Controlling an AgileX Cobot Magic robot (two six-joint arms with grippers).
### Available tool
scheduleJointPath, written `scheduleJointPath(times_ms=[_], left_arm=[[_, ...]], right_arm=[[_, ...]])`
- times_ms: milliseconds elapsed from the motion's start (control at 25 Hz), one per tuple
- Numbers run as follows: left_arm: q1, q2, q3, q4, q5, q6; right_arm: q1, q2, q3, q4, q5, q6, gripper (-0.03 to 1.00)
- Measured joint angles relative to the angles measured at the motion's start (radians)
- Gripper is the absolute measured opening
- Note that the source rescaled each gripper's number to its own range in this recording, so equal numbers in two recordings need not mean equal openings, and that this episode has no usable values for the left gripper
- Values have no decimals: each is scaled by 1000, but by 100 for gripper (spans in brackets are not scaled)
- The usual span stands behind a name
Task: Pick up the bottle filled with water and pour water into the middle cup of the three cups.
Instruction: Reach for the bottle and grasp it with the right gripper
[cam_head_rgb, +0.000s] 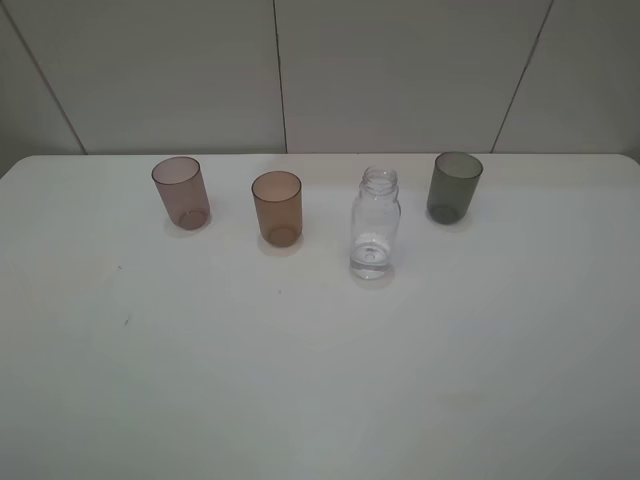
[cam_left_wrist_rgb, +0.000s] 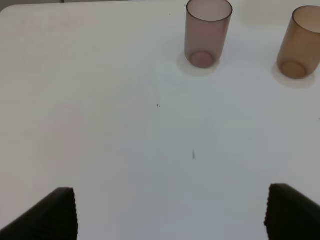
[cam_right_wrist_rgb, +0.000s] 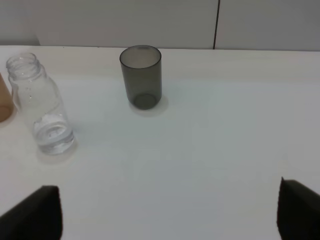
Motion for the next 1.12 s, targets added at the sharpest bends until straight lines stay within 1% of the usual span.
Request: scheduleJointPath(times_ms=[1120], left_arm=[[0,0,0,0,0,0]], right_arm=[[0,0,0,0,0,0,78]])
